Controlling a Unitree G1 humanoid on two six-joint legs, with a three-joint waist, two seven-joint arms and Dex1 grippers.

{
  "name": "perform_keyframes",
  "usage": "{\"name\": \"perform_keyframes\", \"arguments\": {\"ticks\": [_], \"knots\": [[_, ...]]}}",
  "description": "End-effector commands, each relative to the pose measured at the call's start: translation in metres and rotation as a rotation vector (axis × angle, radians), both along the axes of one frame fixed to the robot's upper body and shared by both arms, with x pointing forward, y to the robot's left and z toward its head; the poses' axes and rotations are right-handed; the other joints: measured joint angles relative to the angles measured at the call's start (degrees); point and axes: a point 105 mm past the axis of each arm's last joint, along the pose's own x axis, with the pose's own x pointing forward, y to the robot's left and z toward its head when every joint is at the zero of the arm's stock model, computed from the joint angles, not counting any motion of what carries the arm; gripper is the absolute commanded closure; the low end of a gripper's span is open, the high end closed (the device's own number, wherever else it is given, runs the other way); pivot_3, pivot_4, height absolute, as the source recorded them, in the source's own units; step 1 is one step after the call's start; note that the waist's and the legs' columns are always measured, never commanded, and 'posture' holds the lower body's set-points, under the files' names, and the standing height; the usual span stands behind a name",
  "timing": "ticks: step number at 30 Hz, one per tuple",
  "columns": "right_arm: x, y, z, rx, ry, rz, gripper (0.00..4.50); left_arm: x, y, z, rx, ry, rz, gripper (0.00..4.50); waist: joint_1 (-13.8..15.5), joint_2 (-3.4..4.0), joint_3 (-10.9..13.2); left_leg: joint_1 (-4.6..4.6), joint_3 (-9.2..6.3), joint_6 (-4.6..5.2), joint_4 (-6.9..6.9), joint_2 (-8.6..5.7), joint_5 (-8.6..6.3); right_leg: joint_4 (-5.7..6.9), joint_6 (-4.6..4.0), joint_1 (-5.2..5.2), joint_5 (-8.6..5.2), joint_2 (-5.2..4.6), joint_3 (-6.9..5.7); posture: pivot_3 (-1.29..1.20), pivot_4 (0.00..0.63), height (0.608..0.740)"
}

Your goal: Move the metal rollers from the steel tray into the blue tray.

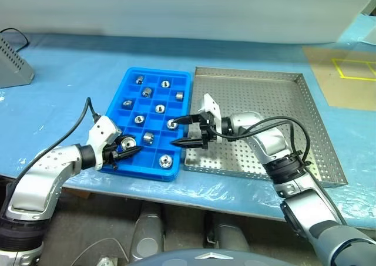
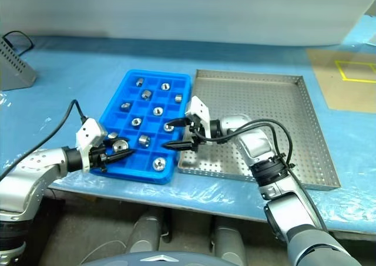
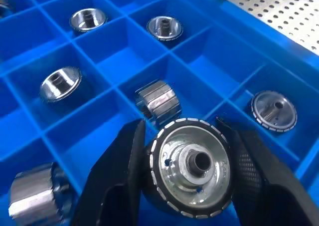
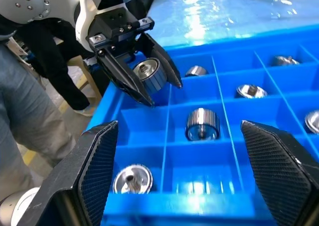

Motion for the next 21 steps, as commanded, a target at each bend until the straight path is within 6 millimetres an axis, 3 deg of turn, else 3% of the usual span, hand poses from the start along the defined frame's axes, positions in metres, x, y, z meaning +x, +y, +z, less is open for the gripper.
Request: {"name": "perform_keyframes", "arguments": {"ticks": [1, 14, 20, 21], "knots": [[-0.005, 0.003, 0.004, 0.004, -0.032, 0.039, 0.46, -0.003, 0.008, 0.005, 0.016, -0.021, 0.024, 2.58, 0.5, 0.00, 0.0, 0.02, 0.00, 0.00, 0.00, 0.00, 0.00, -0.01, 0.00, 0.02, 0.00, 0.00, 0.01, 0.21, 0.150, 0.740], [-0.005, 0.001, 0.003, 0.005, -0.022, 0.028, 0.46, 0.000, 0.002, -0.007, 0.007, 0.029, 0.012, 2.58, 0.6, -0.01, 0.0, 0.01, 0.00, -0.03, -0.06, 0.01, 0.02, 0.01, 0.00, -0.06, 0.00, 0.02, 0.01, 0.19, 0.150, 0.740], [-0.004, 0.000, 0.000, -0.003, -0.029, 0.010, 0.46, 0.016, 0.004, -0.006, 0.051, 0.005, 0.051, 0.62, 0.6, -0.02, 0.0, 0.04, 0.00, -0.08, -0.05, 0.00, 0.05, 0.07, 0.00, -0.05, 0.00, 0.02, 0.01, 0.17, 0.150, 0.740], [-0.005, 0.000, 0.000, -0.002, -0.028, 0.009, 0.46, 0.018, 0.004, -0.005, 0.050, 0.005, 0.050, 0.62, 0.6, -0.02, 0.0, 0.04, 0.00, -0.08, -0.05, 0.00, 0.05, 0.07, 0.00, -0.05, 0.01, 0.02, 0.01, 0.17, 0.150, 0.740]]}}
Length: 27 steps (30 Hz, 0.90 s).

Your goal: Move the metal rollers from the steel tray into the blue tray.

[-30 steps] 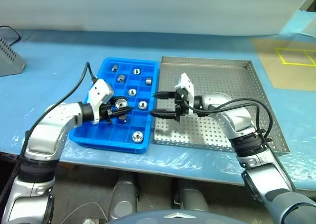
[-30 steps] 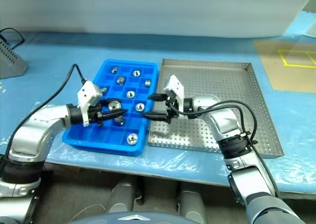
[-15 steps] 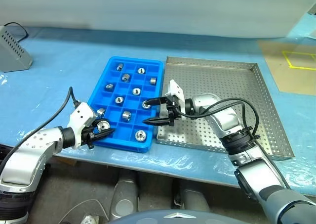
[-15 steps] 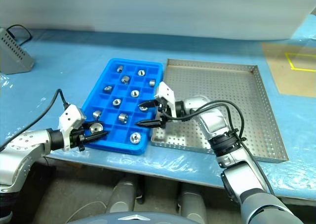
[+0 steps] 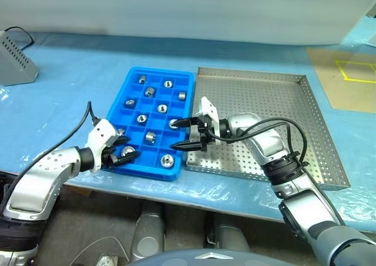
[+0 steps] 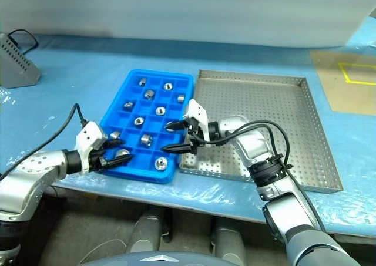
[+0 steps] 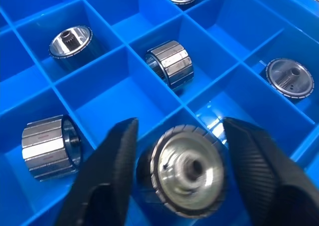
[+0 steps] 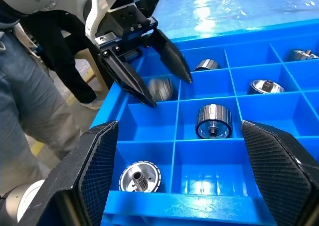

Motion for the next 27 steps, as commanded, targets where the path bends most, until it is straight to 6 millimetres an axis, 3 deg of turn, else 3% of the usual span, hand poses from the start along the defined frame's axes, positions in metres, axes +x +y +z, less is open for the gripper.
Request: {"name": "perform_keyframes", "arguments": {"ticks": [1, 8, 16, 22, 27], "knots": [[-0.002, 0.001, 0.009, 0.029, -0.040, 0.006, 0.46, 0.006, 0.000, 0.006, 0.014, -0.019, 0.001, 0.62, 0.0, 0.00, 0.0, -0.01, 0.00, 0.00, 0.00, 0.00, 0.00, 0.00, 0.00, 0.00, 0.00, 0.00, 0.00, 0.17, 0.150, 0.740], [0.005, -0.008, 0.016, 0.054, -0.051, -0.068, 0.46, 0.030, -0.025, 0.046, -0.104, -0.190, 0.003, 0.62, 0.0, -0.01, 0.0, -0.05, 0.00, -0.01, 0.06, 0.00, 0.01, 0.03, -0.01, -0.01, 0.01, 0.00, -0.01, 0.12, 0.150, 0.740], [0.031, -0.039, 0.022, 0.117, -0.087, -0.337, 0.46, 0.080, -0.034, 0.043, -0.224, -0.234, 0.182, 0.62, -0.7, -0.06, 0.0, 0.02, -0.01, -0.04, 0.20, -0.01, 0.04, 0.16, 0.00, 0.08, 0.02, 0.00, 0.02, 0.05, 0.150, 0.740], [0.048, -0.050, 0.029, 0.167, -0.115, -0.479, 0.46, 0.097, -0.052, 0.044, -0.289, -0.251, 0.200, 0.62, -1.8, -0.09, -0.1, -0.08, -0.03, -0.03, 0.25, 0.00, 0.05, 0.25, -0.01, -0.03, 0.03, 0.00, 0.01, 0.03, 0.150, 0.740], [0.054, -0.055, 0.035, 0.183, -0.130, -0.526, 0.46, 0.096, -0.065, 0.040, -0.298, -0.239, 0.148, 0.62, -1.8, -0.09, -0.1, -0.10, -0.02, -0.01, 0.25, 0.00, 0.03, 0.24, -0.01, -0.07, 0.02, 0.00, 0.01, 0.01, 0.150, 0.740]]}}
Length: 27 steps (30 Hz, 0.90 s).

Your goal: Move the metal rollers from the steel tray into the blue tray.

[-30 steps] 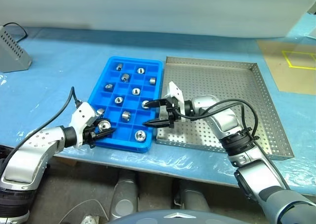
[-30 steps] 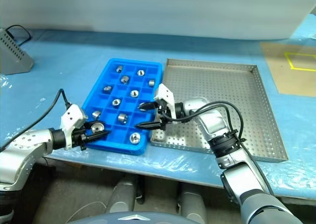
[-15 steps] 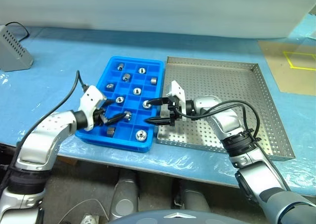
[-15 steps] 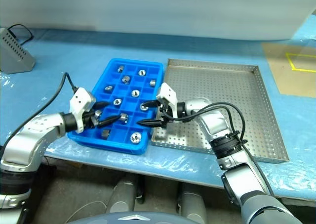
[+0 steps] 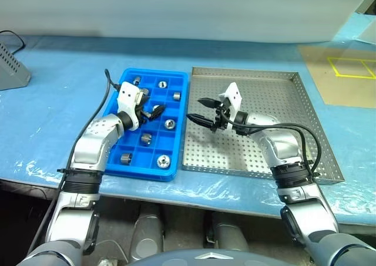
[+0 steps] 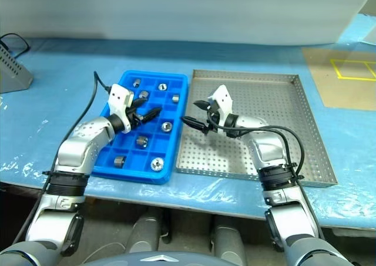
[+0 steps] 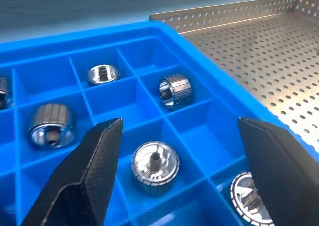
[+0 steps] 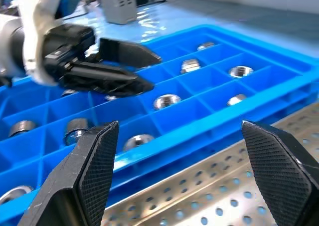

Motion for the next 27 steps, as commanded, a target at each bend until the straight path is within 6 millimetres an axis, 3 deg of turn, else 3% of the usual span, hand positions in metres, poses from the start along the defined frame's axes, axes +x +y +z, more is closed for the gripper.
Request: {"name": "perform_keyframes", "arguments": {"ticks": [1, 7, 12, 21, 27], "knots": [[0.004, -0.005, 0.018, 0.008, -0.074, -0.025, 0.46, -0.001, -0.006, 0.007, 0.011, -0.042, -0.035, 0.62, 0.0, 0.00, 0.0, -0.01, 0.00, 0.00, 0.00, 0.00, 0.00, 0.00, 0.00, -0.01, 0.00, 0.00, 0.00, 0.00, 0.150, 0.740], [0.012, -0.021, 0.013, -0.057, -0.099, -0.113, 0.46, 0.006, -0.008, 0.000, 0.021, -0.022, -0.018, 0.62, 0.0, 0.00, 0.0, 0.00, 0.00, 0.01, 0.04, 0.00, 0.00, 0.02, 0.00, 0.01, 0.00, 0.00, 0.00, -0.02, 0.150, 0.740], [0.020, -0.033, 0.019, -0.002, -0.096, -0.209, 0.46, 0.011, -0.015, 0.000, 0.009, -0.027, -0.026, 0.62, 0.0, 0.00, 0.0, -0.01, 0.00, 0.01, 0.06, 0.00, 0.00, 0.04, 0.00, 0.01, 0.00, 0.00, 0.01, -0.04, 0.150, 0.740], [0.019, -0.039, 0.018, -0.041, -0.105, -0.217, 0.46, 0.012, -0.024, 0.005, 0.001, -0.050, -0.059, 0.62, -1.0, 0.00, 0.0, -0.03, 0.02, 0.02, 0.06, -0.01, -0.01, 0.04, 0.00, -0.01, 0.00, 0.00, 0.00, -0.07, 0.150, 0.740], [0.018, -0.045, 0.018, -0.048, -0.104, -0.234, 0.46, 0.007, -0.024, -0.007, 0.029, -0.024, -0.077, 0.62, -1.4, 0.00, 0.0, -0.02, 0.02, 0.05, 0.07, 0.00, -0.02, 0.03, 0.00, 0.01, 0.00, 0.00, 0.01, -0.09, 0.150, 0.740]]}}
